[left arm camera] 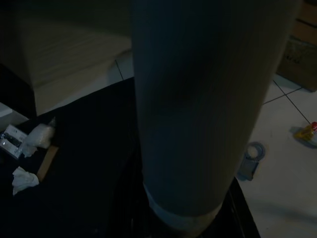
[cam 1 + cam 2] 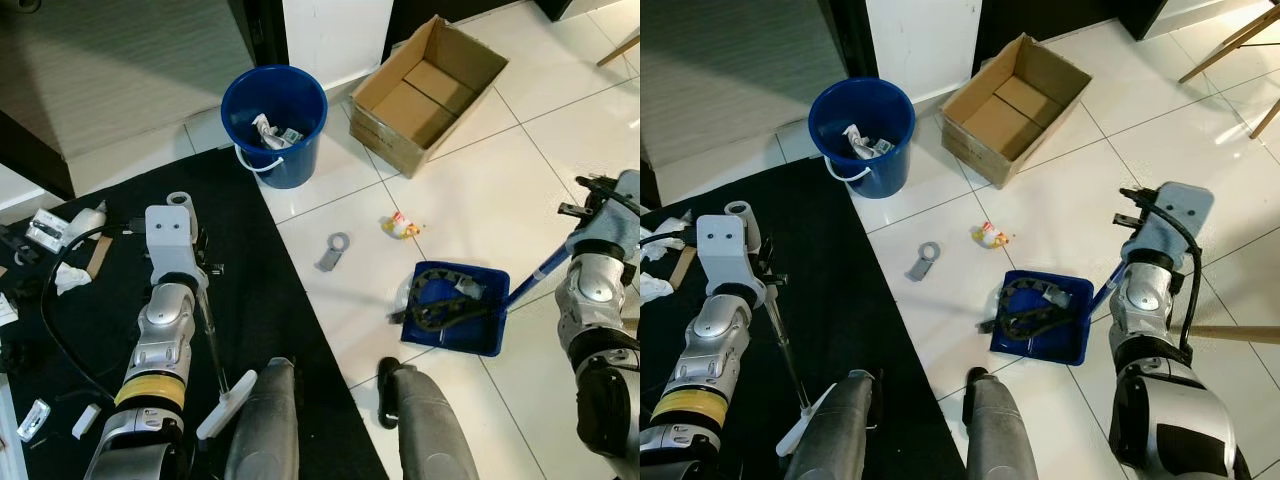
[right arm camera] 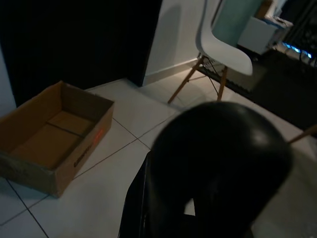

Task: Sweep floor

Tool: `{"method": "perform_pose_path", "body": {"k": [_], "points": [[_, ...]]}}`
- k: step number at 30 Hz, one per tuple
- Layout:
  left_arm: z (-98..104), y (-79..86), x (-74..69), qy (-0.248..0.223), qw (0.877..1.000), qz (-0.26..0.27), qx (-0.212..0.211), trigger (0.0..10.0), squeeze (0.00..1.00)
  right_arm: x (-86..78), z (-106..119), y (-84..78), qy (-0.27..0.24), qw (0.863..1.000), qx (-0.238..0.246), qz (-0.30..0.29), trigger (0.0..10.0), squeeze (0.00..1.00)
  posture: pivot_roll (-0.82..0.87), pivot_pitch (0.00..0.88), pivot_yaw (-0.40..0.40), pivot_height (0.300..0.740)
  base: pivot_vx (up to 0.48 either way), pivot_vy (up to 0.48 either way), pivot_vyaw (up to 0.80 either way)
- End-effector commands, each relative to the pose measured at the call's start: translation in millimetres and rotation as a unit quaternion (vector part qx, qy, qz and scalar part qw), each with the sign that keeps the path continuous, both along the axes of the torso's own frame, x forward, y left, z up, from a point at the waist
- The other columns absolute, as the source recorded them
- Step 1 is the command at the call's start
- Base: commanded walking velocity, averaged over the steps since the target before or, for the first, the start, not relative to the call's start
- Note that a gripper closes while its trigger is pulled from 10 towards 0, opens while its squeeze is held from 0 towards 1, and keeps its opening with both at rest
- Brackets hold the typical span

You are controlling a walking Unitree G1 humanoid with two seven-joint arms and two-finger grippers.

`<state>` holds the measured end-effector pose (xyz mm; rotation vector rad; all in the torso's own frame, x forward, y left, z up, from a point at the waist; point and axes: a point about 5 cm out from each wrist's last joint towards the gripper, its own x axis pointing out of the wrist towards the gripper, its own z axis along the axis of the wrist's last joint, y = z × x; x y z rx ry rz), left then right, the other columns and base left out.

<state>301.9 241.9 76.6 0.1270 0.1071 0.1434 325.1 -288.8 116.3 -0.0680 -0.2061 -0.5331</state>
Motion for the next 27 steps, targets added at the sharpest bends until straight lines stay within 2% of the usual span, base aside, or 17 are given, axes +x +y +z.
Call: {"method": "perform_pose_path", "body": {"k": [1, 6, 13, 15, 21, 27], "points": [[7, 5.9, -2.3, -0.025, 1.000, -0.004, 0.016, 10.0, 0.00, -5.8, -11, -1.7, -0.006, 0.998, 0.058, 0.001, 10.0, 0.00, 0.25, 0.304, 0.017, 0.740, 0.000, 0.000, 0.00], [8, 5.3, -1.7, -0.027, 1.000, -0.005, 0.015, 10.0, 0.00, -2.4, -6, -0.5, -0.036, 0.995, 0.094, 0.017, 10.0, 0.00, 0.24, 0.303, 0.014, 0.740, 0.000, 0.000, 0.00], [7, 3.7, -3.1, -0.027, 1.000, -0.007, 0.014, 10.0, 0.00, -2.0, -13, 6.8, -0.035, 0.991, 0.116, 0.047, 10.0, 0.02, 0.25, 0.305, 0.011, 0.740, 0.000, 0.000, 0.00], [6, 2.9, -4.7, -0.024, 1.000, -0.008, 0.013, 10.0, 0.00, -6.5, -23, 10.3, -0.013, 0.992, 0.115, 0.048, 10.0, 0.01, 0.25, 0.308, 0.011, 0.740, 0.000, 0.000, 0.00], [5, 3.5, -5.9, -0.023, 1.000, -0.009, 0.015, 10.0, 0.00, -14.7, -35, 11.1, 0.007, 0.993, 0.106, 0.052, 10.0, 0.00, 0.25, 0.311, 0.013, 0.740, 0.000, 0.000, 0.00], [5, 4.1, -6.3, -0.022, 1.000, -0.010, 0.015, 10.0, 0.00, -16.4, -37, 12.1, 0.011, 0.993, 0.100, 0.057, 10.0, 0.00, 0.25, 0.316, 0.016, 0.740, 0.000, 0.000, 0.00]]}}
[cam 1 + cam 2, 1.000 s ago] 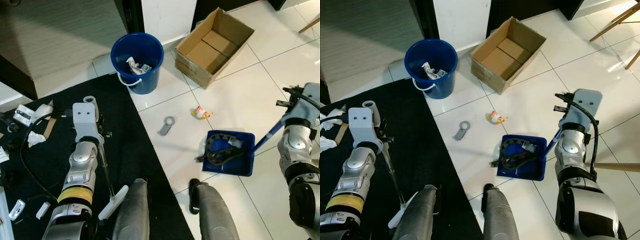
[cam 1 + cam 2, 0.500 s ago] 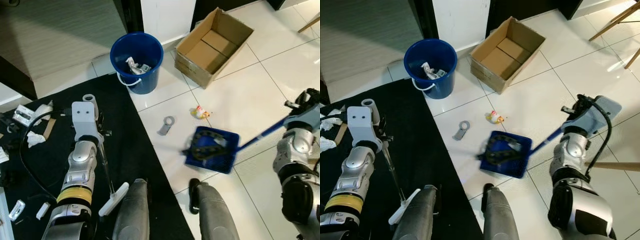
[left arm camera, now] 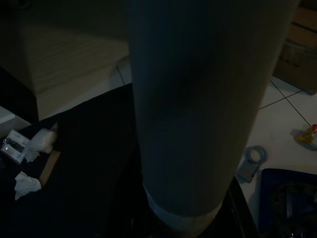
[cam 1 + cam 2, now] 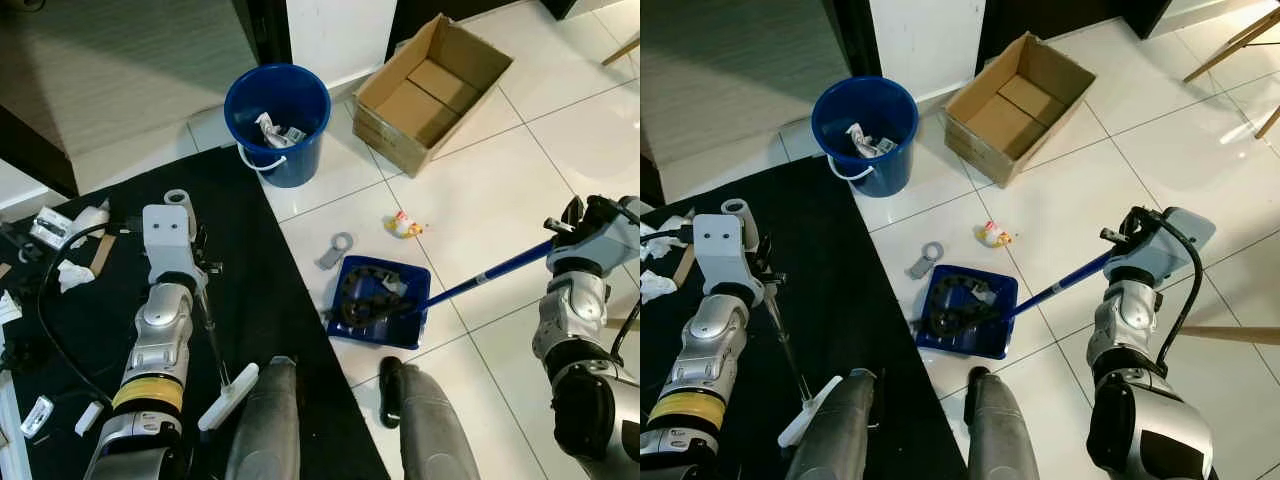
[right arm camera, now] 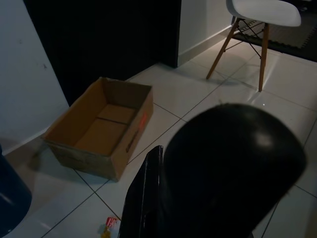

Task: Sweep floor

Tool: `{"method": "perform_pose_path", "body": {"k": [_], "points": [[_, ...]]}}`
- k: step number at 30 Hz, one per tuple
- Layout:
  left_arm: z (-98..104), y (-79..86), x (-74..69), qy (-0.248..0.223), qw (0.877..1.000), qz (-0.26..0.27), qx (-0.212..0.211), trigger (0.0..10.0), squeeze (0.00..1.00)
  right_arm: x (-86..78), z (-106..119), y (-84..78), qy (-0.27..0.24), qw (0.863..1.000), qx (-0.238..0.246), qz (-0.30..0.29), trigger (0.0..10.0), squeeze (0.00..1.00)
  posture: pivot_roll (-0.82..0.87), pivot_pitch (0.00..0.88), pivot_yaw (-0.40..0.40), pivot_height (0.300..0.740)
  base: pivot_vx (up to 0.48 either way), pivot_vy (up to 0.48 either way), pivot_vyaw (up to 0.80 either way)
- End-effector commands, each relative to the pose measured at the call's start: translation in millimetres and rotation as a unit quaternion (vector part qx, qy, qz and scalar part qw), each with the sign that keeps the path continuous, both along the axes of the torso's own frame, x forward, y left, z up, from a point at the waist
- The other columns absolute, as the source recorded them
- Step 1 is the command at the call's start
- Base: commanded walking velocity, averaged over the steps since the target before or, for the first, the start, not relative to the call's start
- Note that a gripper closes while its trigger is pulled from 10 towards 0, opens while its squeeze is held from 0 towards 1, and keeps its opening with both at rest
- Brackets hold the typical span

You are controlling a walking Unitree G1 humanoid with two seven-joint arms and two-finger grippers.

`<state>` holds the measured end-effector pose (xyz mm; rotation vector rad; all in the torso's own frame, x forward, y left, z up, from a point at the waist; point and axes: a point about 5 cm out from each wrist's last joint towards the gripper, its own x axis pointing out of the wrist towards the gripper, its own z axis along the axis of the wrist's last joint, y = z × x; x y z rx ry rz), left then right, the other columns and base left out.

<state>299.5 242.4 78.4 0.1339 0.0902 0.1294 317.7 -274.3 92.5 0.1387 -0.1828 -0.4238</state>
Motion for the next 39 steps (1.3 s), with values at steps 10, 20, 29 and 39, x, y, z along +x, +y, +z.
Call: {"method": "perform_pose_path", "body": {"k": [10, 20, 29, 39], "points": [[5, 2.8, -4.4, -0.019, 1.000, -0.008, 0.009, 10.0, 0.00, -6.7, 3, -9.7, 0.001, 0.998, -0.052, -0.030, 10.0, 0.00, 0.25, 0.324, 0.021, 0.740, 0.000, 0.000, 0.00], [5, 1.4, -4.9, -0.020, 1.000, -0.011, 0.005, 10.0, 0.00, -6.6, 2, -5.7, 0.005, 0.998, -0.066, -0.017, 10.0, 0.04, 0.25, 0.323, 0.020, 0.740, 0.000, 0.000, 0.00], [4, -0.5, -5.3, -0.019, 1.000, -0.013, 0.003, 10.0, 0.00, -11.2, -10, -2.5, 0.032, 0.997, -0.065, -0.019, 10.0, 0.55, 0.25, 0.320, 0.019, 0.740, 0.000, 0.000, 0.00], [3, -3.3, -2.7, -0.019, 1.000, -0.015, -0.001, 10.0, 0.00, -14.4, -15, -3.2, 0.036, 0.998, -0.050, -0.026, 10.0, 0.89, 0.24, 0.298, 0.016, 0.740, 0.000, 0.000, 0.00]]}}
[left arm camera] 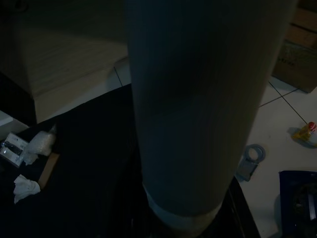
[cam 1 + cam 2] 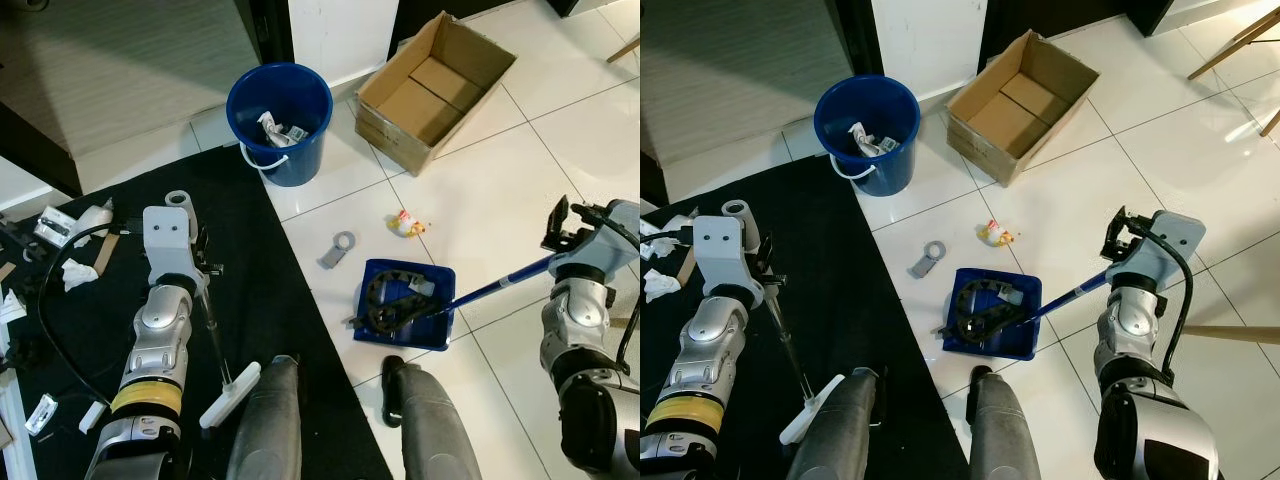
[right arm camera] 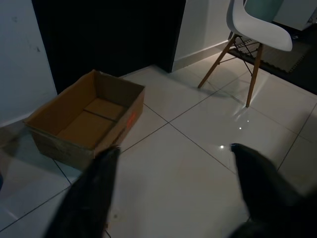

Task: Sweep floor

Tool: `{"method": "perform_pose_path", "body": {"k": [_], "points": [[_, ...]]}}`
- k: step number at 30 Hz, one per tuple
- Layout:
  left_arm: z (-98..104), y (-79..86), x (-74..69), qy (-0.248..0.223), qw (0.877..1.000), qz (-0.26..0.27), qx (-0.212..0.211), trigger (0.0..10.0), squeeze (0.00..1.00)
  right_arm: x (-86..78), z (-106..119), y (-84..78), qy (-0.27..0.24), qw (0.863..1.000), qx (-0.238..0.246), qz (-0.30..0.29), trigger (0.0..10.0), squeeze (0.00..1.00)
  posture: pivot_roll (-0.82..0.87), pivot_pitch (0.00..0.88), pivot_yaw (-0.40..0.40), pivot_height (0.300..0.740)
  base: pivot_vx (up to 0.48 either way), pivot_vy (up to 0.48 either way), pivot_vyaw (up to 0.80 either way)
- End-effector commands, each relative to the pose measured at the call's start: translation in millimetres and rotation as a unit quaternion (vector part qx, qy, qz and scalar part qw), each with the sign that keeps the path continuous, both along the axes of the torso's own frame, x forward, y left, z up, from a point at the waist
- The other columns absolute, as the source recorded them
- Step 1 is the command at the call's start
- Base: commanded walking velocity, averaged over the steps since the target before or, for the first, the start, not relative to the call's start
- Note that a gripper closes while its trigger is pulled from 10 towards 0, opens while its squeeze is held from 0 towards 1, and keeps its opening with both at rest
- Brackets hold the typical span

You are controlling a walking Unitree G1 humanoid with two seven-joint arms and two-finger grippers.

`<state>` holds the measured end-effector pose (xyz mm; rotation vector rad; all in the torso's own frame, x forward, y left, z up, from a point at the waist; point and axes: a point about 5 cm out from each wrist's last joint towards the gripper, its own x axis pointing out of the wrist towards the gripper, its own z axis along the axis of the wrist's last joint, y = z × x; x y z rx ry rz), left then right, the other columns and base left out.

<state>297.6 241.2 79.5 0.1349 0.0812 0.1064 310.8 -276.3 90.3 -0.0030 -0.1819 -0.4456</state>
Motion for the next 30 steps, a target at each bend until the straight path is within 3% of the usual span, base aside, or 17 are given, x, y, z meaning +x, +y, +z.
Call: {"method": "perform_pose_path", "body": {"k": [1, 2, 4, 5, 7, 9, 12, 14, 15, 16, 17, 26, 30], "points": [[2, -2.2, -0.1, -0.017, 1.000, -0.002, -0.002, 10.0, 0.00, -7.5, -11, -1.8, 0.017, 1.000, 0.016, -0.020, 10.0, 0.84, 0.23, 0.292, 0.015, 0.740, 0.000, 0.000, 0.00], [2, -2.6, 0.9, -0.018, 1.000, -0.001, -0.004, 10.0, 0.00, -6.7, -10, -1.9, 0.015, 0.999, 0.018, -0.026, 10.0, 0.62, 0.22, 0.276, 0.012, 0.740, 0.000, 0.000, 0.00], [3, -2.9, 1.5, -0.019, 1.000, 0.000, -0.005, 10.0, 0.00, -6.2, -9, -1.8, 0.013, 0.999, 0.019, -0.029, 10.0, 0.62, 0.22, 0.276, 0.012, 0.740, 0.000, 0.000, 0.00], [3, -3.9, 2.4, -0.020, 1.000, 0.001, -0.008, 10.0, 0.00, -5.1, -8, -1.8, 0.013, 0.999, 0.018, -0.036, 10.0, 0.46, 0.21, 0.263, 0.007, 0.740, 0.000, 0.000, 0.00], [1, -7.7, 3.3, -0.024, 1.000, 0.005, -0.018, 10.0, 0.00, -0.3, -4, 1.4, 0.014, 0.999, 0.002, -0.034, 10.0, 0.37, 0.18, 0.235, -0.008, 0.740, 0.000, 0.000, 0.00], [0, -8.6, 3.1, -0.024, 0.999, 0.005, -0.020, 10.0, 0.00, 0.8, -2, 2.6, 0.013, 0.999, -0.008, -0.028, 10.0, 0.37, 0.18, 0.235, -0.008, 0.740, 0.000, 0.000, 0.00], [-2, -12.3, 2.5, -0.027, 0.999, 0.012, -0.031, 10.0, 0.00, 3.8, 7, 3.1, -0.011, 0.999, -0.018, -0.031, 10.0, 0.22, 0.15, 0.214, -0.023, 0.740, 0.000, 0.000, 0.00], [-3, -13.8, 2.2, -0.028, 0.999, 0.013, -0.034, 10.0, 0.00, 5.0, 10, 3.6, -0.019, 0.999, -0.020, -0.030, 10.0, 0.19, 0.14, 0.208, -0.029, 0.740, 0.000, 0.000, 0.00], [-4, -16.7, 1.1, -0.029, 0.999, 0.013, -0.039, 10.0, 0.00, 6.0, 14, 4.8, -0.029, 0.999, -0.028, -0.026, 10.0, 0.10, 0.13, 0.199, -0.035, 0.740, 0.000, 0.000, 0.00], [-5, -18.9, 0.3, -0.029, 0.999, 0.012, -0.042, 10.0, 0.00, 6.5, 16, 5.5, -0.035, 0.999, -0.032, -0.024, 10.0, 0.10, 0.12, 0.196, -0.035, 0.740, 0.000, 0.000, 0.00], [-6, -21.1, -1.2, -0.030, 0.999, 0.011, -0.044, 10.0, 0.00, 6.7, 19, 5.7, -0.044, 0.998, -0.036, -0.028, 10.0, 0.01, 0.11, 0.191, -0.038, 0.740, 0.000, 0.000, 0.00], [-13, -30.7, -10.8, -0.031, 0.998, 0.012, -0.061, 10.0, 0.00, -0.6, 28, -1.5, -0.085, 0.993, -0.047, -0.068, 10.0, 0.00, 0.07, 0.164, -0.044, 0.740, 0.000, 0.000, 0.00], [-16, -33.9, -14.7, -0.030, 0.997, 0.009, -0.067, 10.0, 0.00, -8.6, 33, 0.0, -0.119, 0.991, -0.047, -0.049, 10.0, 0.00, 0.05, 0.150, -0.039, 0.740, 0.000, 0.000, 0.00]]}}
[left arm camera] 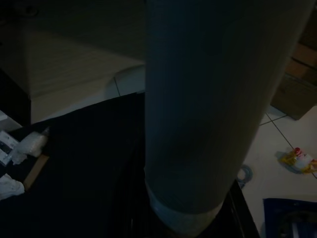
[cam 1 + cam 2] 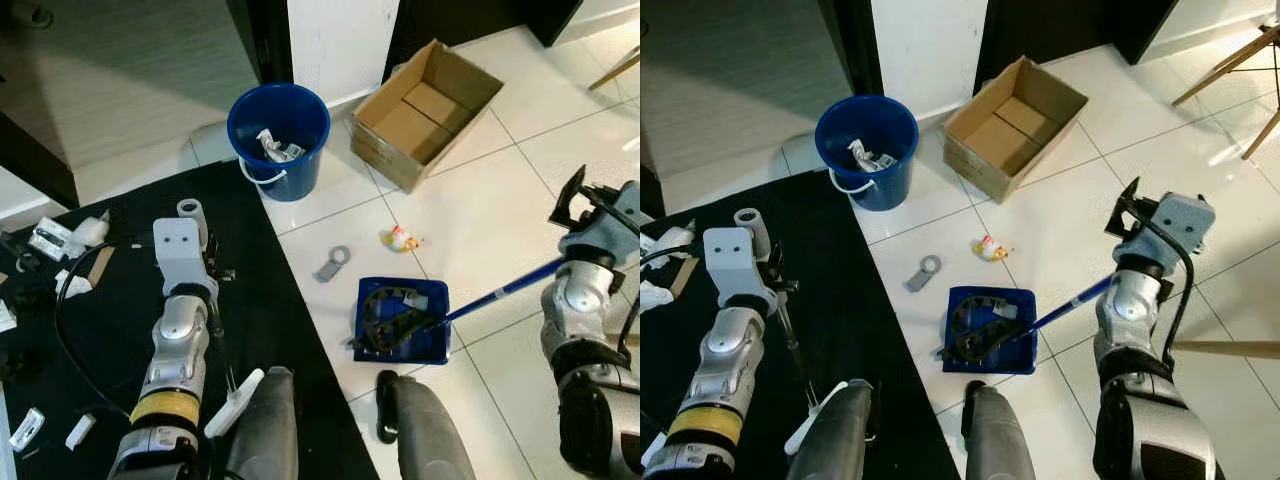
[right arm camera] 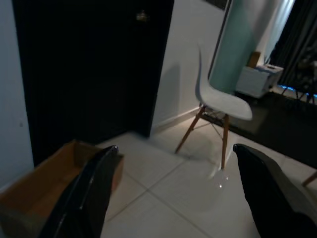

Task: Sweep floor

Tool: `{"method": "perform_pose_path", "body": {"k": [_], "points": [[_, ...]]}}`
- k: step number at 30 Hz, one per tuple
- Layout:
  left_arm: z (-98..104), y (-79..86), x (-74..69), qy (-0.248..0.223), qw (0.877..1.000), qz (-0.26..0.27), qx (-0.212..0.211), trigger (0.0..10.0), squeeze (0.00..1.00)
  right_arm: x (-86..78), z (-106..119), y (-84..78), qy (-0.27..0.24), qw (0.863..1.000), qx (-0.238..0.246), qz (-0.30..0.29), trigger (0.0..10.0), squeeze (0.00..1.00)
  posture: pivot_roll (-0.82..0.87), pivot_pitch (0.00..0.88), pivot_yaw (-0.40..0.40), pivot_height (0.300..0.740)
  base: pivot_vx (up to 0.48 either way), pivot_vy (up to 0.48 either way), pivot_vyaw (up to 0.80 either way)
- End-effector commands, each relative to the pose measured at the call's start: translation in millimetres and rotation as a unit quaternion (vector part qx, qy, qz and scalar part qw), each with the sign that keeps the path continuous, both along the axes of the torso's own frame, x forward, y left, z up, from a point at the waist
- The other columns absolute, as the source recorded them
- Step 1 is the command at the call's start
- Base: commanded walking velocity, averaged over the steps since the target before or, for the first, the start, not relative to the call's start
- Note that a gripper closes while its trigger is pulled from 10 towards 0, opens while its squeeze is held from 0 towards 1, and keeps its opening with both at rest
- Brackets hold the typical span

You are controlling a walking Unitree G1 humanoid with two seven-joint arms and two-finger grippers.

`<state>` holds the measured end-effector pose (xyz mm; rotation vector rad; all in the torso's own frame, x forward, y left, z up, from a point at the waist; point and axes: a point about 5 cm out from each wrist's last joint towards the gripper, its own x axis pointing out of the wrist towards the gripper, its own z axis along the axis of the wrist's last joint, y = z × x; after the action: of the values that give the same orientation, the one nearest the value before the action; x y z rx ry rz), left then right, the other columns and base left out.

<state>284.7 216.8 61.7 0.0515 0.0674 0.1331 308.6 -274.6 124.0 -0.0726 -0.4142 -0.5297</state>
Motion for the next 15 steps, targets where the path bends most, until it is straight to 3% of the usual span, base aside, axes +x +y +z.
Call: {"method": "perform_pose_path", "body": {"k": [1, 4, 9, 11, 12, 15], "points": [[2, -9.7, -2.3, -0.021, 0.999, -0.005, -0.027, 10.0, 0.00, -8.5, 0, -0.9, -0.021, 1.000, 0.007, 0.013, 10.0, 0.00, 0.04, 0.147, -0.036, 0.740, 0.000, 0.000, 0.00], [4, -8.4, -1.4, -0.024, 0.999, -0.002, -0.029, 10.0, 0.00, -11.4, 8, -1.4, -0.030, 0.998, -0.004, 0.048, 10.0, 0.00, 0.02, 0.140, -0.026, 0.740, 0.000, 0.000, 0.00], [4, -8.9, 3.2, -0.017, 0.999, -0.003, -0.027, 10.0, 0.00, -10.3, 16, -15.8, -0.004, 0.999, -0.006, 0.048, 10.0, 0.00, 0.01, 0.133, -0.020, 0.740, 0.000, 0.000, 0.00], [4, -11.3, 8.9, -0.006, 1.000, -0.012, -0.018, 10.0, 0.00, -14.2, 8, -36.1, 0.083, 0.996, 0.008, 0.042, 10.0, 0.00, -0.01, 0.127, -0.016, 0.740, 0.000, 0.000, 0.00], [4, -11.3, 8.9, -0.006, 1.000, -0.012, -0.018, 10.0, 0.00, -14.2, 8, -36.1, 0.083, 0.996, 0.008, 0.042, 10.0, 0.00, -0.01, 0.127, -0.016, 0.740, 0.000, 0.000, 0.00], [2, -13.0, 11.9, 0.005, 1.000, -0.018, -0.018, 10.0, 0.00, -34.7, 2, -48.2, 0.154, 0.986, -0.009, 0.058, 10.0, 0.00, -0.02, 0.124, -0.007, 0.740, 0.000, 0.000, 0.00]]}}
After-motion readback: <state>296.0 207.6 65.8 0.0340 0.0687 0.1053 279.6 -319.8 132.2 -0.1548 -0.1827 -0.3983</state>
